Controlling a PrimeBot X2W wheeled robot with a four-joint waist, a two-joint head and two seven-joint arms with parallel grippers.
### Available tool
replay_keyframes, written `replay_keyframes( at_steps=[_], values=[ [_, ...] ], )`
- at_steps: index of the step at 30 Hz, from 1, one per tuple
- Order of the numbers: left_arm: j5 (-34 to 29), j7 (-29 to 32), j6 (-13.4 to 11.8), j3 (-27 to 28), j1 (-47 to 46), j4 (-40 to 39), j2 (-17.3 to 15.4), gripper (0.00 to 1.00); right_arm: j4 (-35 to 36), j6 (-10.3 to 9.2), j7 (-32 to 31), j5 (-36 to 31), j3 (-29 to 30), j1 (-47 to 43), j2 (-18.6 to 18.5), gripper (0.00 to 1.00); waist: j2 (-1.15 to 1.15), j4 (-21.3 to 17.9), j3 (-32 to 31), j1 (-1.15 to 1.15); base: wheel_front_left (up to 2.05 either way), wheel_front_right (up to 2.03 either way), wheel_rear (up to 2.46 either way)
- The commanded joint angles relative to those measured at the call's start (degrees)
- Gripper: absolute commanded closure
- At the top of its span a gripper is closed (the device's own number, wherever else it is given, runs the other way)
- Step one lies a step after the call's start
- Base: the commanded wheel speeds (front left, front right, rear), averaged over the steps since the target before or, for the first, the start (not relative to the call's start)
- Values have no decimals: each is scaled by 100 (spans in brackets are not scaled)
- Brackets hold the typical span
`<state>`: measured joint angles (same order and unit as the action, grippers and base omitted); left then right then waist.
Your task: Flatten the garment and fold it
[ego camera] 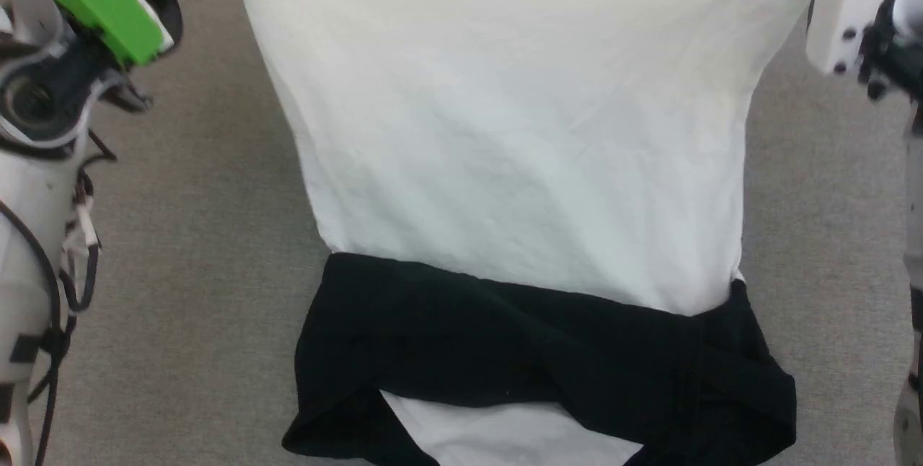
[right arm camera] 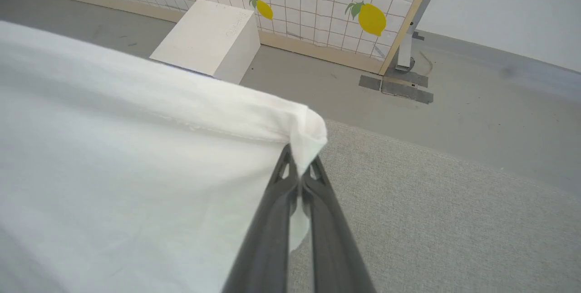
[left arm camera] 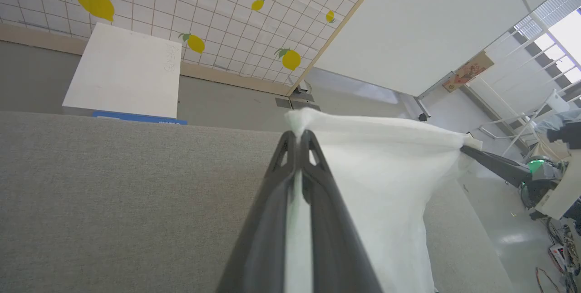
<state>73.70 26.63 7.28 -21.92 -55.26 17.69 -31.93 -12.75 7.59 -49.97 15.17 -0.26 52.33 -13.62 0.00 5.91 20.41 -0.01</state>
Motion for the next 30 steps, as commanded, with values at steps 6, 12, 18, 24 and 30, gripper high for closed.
replay_keyframes(
  at_steps=[6, 12, 18, 24, 30],
  values=[
    [76, -163, 20, -349, 1114, -415, -119, 100, 429, -10, -67, 532, 59, -1250, -285, 100, 0, 152, -1349, 1, 0, 0, 0],
    [214, -380, -173, -397, 2303, -1030, -218, 100, 1045, -10, -317, 963, 254, -2465, -366, 100, 0, 144, -1752, 1, 0, 0, 0],
    [411, -756, -543, -304, 3612, -1773, -321, 100, 1564, -10, -540, 1193, 513, -3659, -235, 100, 0, 130, -1980, 1, 0, 0, 0],
    [651, -1153, -793, -278, 4901, -2263, -276, 100, 1873, -10, -666, 1256, 757, -4702, 22, 100, 0, 108, -2000, 1, 0, 0, 0],
    [812, -1310, -886, -265, 5507, -2334, -243, 100, 1875, -10, -745, 1223, 799, -5309, 208, 100, 0, 100, -1941, 1, 0, 0, 0]
  ],
)
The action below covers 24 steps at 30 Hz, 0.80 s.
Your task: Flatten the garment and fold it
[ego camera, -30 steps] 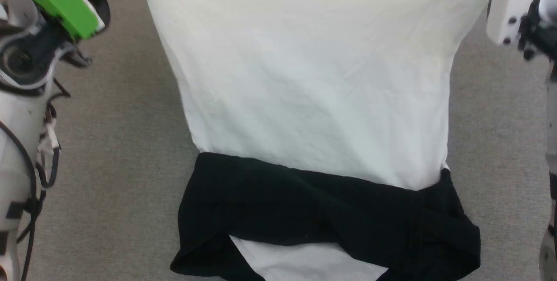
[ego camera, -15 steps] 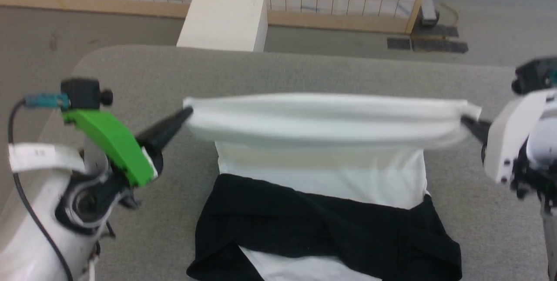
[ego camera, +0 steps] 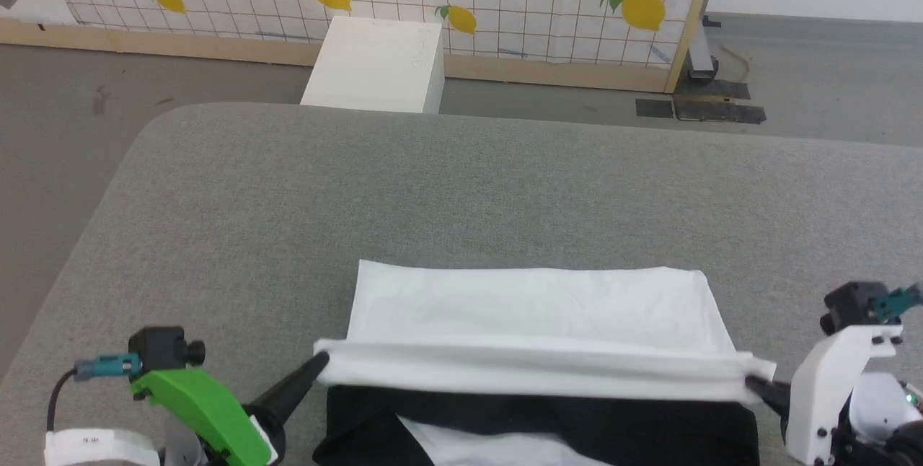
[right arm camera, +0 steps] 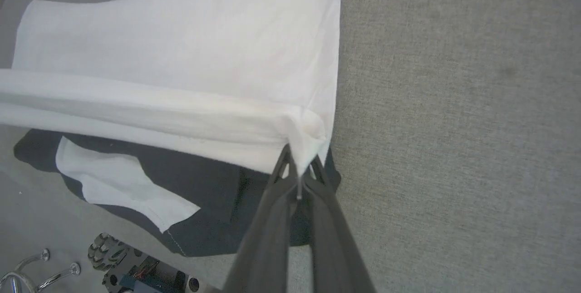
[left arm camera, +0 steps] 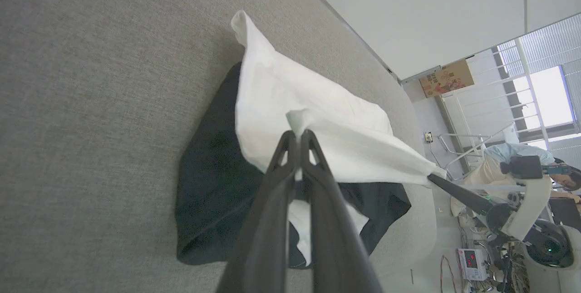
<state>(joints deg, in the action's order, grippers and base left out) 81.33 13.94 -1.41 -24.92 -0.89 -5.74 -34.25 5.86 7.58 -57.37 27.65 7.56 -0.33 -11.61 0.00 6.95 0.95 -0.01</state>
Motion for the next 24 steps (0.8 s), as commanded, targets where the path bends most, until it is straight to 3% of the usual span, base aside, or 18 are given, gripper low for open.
replay_keyframes(
  at_steps=[1, 10, 18, 19, 20, 21, 24],
  values=[
    [77, -39, -40, 37, 149, 30, -24, 100, 11, -9, -5, -57, -4, -132, 20, 100, 0, -9, 13, 1, 0, 0, 0],
    [143, 242, -272, -227, 427, 563, -13, 100, -269, -9, 6, -135, -350, -645, 194, 100, 0, -27, 109, 1, 0, 0, 0],
    [-33, 553, -478, -572, 284, 1062, 62, 100, -570, -9, 140, -187, -643, -705, 125, 100, 0, -53, 111, 1, 0, 0, 0],
    [-31, 553, -493, -576, 272, 1095, 84, 92, -589, -9, 143, -205, -663, -714, 100, 100, 0, -56, 96, 1, 0, 0, 0],
    [-41, 542, -509, -577, 256, 1117, 101, 30, -595, -9, 146, -206, -681, -731, 70, 100, 0, -61, 85, 1, 0, 0, 0],
    [-49, 543, -535, -577, 246, 1124, 102, 0, -595, -9, 137, -195, -693, -744, 43, 0, 0, -68, 81, 1, 0, 0, 0],
    [-109, 598, -672, -588, 229, 1081, 13, 0, -481, -9, -31, -84, -744, -841, -112, 0, 0, -81, -14, 1, 0, 0, 0]
  ],
)
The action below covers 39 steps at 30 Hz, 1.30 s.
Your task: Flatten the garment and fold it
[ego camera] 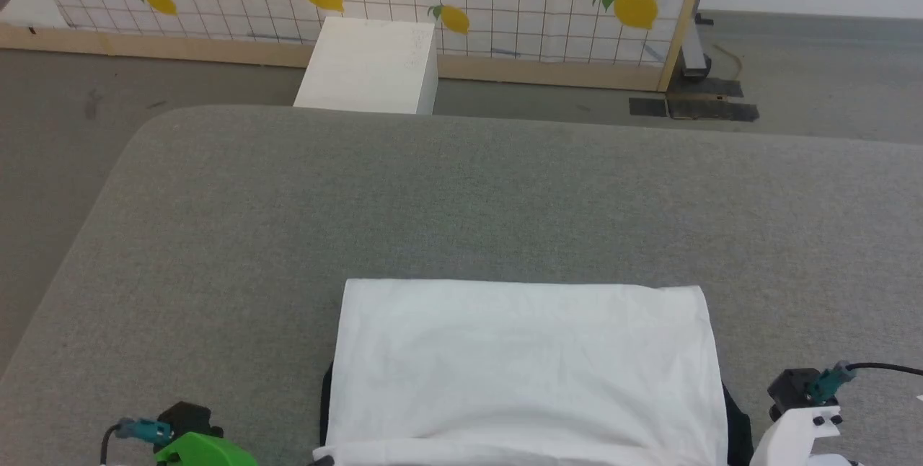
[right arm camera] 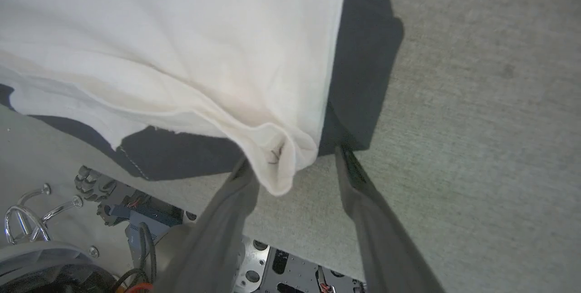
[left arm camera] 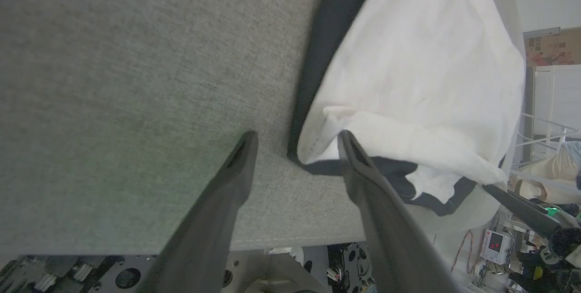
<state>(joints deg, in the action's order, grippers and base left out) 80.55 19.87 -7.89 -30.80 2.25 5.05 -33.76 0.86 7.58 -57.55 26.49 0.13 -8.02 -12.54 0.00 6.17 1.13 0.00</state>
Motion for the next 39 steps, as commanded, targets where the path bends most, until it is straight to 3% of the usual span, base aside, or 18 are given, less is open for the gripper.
replay_keyframes(
  at_steps=[1, 8, 11, 14, 16, 20, 25, 30, 34, 39],
  values=[
    [-52, 32, -76, 0, -81, -36, -92, 0, 93, -9, -84, 95, 25, -102, -50, 0, 0, -9, -67, 0, 0, 0, 0],
    [-71, 87, -427, 215, 2, -491, -504, 0, 814, -9, -677, 617, 683, -178, -124, 0, 0, -7, -217, 0, 0, 0, 0],
    [-175, -247, -489, 526, -41, -747, -673, 0, 1098, -9, -682, 690, 1088, 28, -127, 0, 0, -5, -181, 0, 0, 0, 0],
    [-601, -990, -335, 859, -219, -904, -765, 0, 1103, -9, -621, 647, 1212, 221, -258, 0, 0, 10, -78, 0, 0, 0, 0],
    [-1007, -1737, -84, 1083, -397, -964, -720, 0, 1044, -9, -515, 626, 1145, 353, -370, 0, 0, 26, 34, 0, 0, 0, 0],
    [-2245, -3124, 117, 1179, -696, -783, -738, 0, 743, -9, -162, 671, 767, 582, -648, 0, 0, 64, 279, 0, 0, 0, 0],
    [-3602, -3480, 229, 1613, -1029, -836, -177, 0, 281, -9, 251, 802, 323, 712, -869, 0, 0, 174, 508, 0, 0, 0, 0],
    [-4708, -3485, 663, 2277, -870, -937, 684, 0, -126, -9, 618, 941, -200, 796, -1022, 0, 0, 221, 739, 0, 0, 0, 0],
    [-5091, -3485, 977, 2654, -790, -810, 1197, 0, -448, -9, 919, 1011, -532, 910, -1043, 0, 0, 266, 870, 0, 0, 0, 0],
    [-5381, -3486, 1244, 2893, -810, -560, 1571, 0, -764, -9, 1165, 1129, -1069, 1136, -930, 0, 0, 287, 948, 0, 0, 0, 0]
  ],
)
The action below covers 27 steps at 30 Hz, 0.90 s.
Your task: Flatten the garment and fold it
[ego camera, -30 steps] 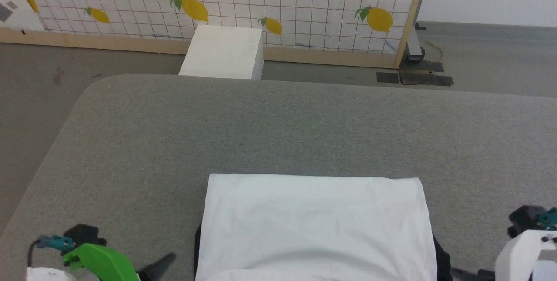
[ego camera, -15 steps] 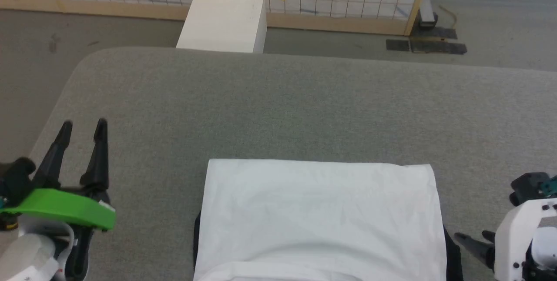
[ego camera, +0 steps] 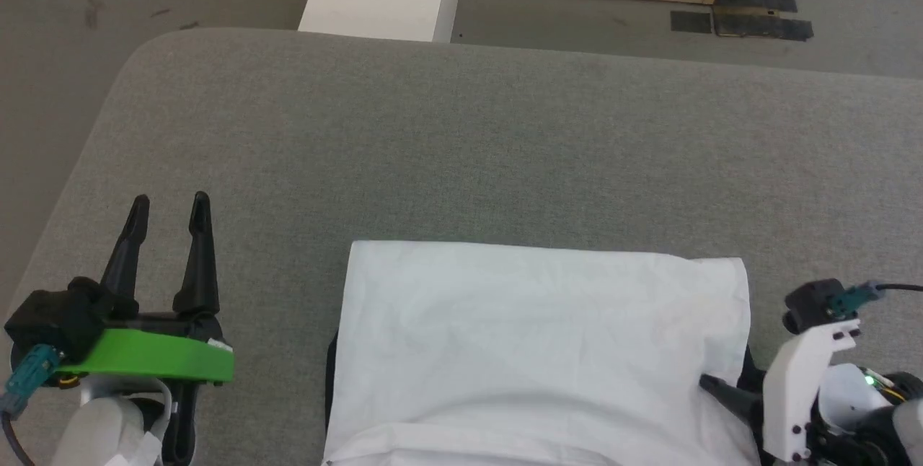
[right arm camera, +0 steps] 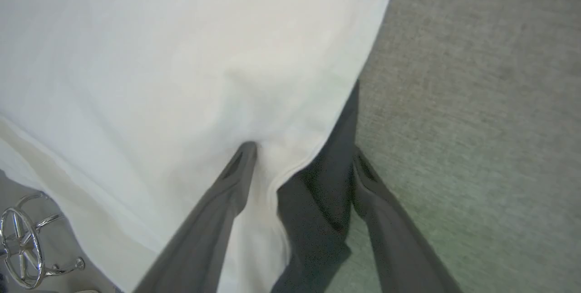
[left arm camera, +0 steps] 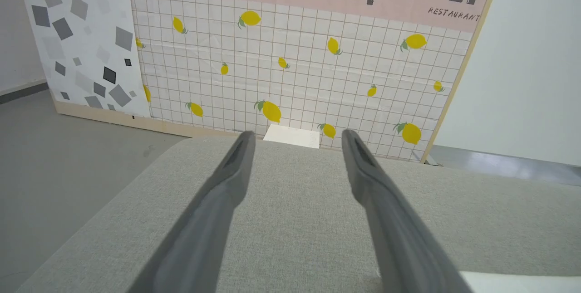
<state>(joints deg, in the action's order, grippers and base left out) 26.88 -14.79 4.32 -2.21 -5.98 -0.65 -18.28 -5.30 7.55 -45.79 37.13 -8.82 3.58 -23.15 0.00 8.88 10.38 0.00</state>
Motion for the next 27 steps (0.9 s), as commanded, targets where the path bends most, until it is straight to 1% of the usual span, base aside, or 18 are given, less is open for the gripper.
replay_keyframes(
  at_steps=[1, 7, 11, 12, 13, 14, 16, 20, 23, 27],
  values=[
    [-47, -20, 60, 79, 13, 85, 76, 0, -207, -6, 36, 111, -313, 45, 176, 0, 0, 10, 30, 0, 0, 0, 0],
    [-192, -20, 212, 200, -45, 317, 259, 0, -513, -6, 157, 348, -1099, 395, 281, 0, 0, 0, 37, 0, 0, 0, 0],
    [-258, -20, 260, 240, -83, 392, 327, 0, -767, -6, 233, 453, -1316, 547, 226, 0, 0, 15, 37, 0, 0, 0, 0],
    [-266, -20, 267, 253, -86, 402, 333, 0, -816, -6, 230, 456, -1352, 580, 198, 60, 0, 16, 36, 0, 0, 0, 0],
    [-278, -20, 276, 268, -87, 409, 339, 0, -885, -6, 236, 481, -1353, 611, 172, 98, 0, 16, 31, 0, 0, 0, 0],
    [-286, -20, 281, 284, -84, 411, 346, 0, -939, -6, 242, 500, -1330, 634, 153, 100, 0, 12, 28, 0, 0, 0, 0],
    [-298, -20, 290, 320, -64, 422, 361, 0, -1028, -6, 264, 532, -1266, 687, 102, 100, 0, 0, 15, 0, 0, 0, 0],
    [-299, -20, 303, 397, -9, 438, 385, 0, -1114, -6, 358, 615, -861, 719, 22, 100, 0, -39, -29, 0, 0, 0, 0],
    [-297, -20, 308, 416, 38, 447, 395, 0, -1187, -6, 389, 604, -437, 677, -94, 100, 0, -70, -53, 0, 0, 0, 0],
    [-301, -20, 312, 426, 98, 434, 402, 0, -1302, -6, 340, 358, 354, 589, -259, 100, 0, -124, -74, 0, 0, 0, 0]
  ],
)
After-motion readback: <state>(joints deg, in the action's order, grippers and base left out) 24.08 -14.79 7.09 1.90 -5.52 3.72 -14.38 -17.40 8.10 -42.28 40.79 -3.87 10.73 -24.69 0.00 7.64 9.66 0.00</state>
